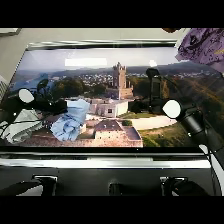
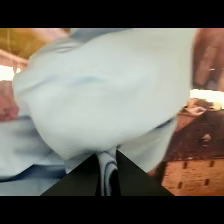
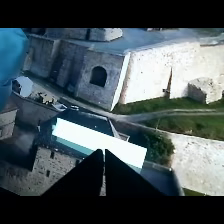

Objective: Fold the clothes and pants, and hang the long-sleeved shirts on hangers.

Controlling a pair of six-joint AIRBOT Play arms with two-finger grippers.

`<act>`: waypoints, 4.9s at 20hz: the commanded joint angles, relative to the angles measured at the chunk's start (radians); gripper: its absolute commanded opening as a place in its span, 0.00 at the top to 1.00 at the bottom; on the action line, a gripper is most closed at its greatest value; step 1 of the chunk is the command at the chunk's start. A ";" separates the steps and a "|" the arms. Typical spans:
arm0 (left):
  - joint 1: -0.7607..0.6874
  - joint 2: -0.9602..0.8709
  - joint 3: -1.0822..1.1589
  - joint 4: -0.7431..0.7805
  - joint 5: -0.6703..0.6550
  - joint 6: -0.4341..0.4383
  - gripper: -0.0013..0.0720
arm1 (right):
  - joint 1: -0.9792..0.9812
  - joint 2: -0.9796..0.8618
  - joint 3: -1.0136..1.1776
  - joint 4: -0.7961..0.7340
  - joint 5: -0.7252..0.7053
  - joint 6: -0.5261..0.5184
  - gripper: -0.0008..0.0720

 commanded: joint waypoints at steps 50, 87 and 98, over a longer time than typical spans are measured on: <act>0.137 -0.015 0.309 -0.274 -0.128 0.128 0.16 | -0.754 0.139 -0.686 0.640 0.243 -0.245 0.20; 0.082 -0.220 -0.201 -0.528 0.121 0.383 0.66 | -0.756 0.034 -0.704 0.820 0.205 -0.377 0.94; 0.204 0.014 0.387 -0.350 0.063 0.357 0.97 | -0.754 0.035 0.063 0.782 0.300 -0.460 0.94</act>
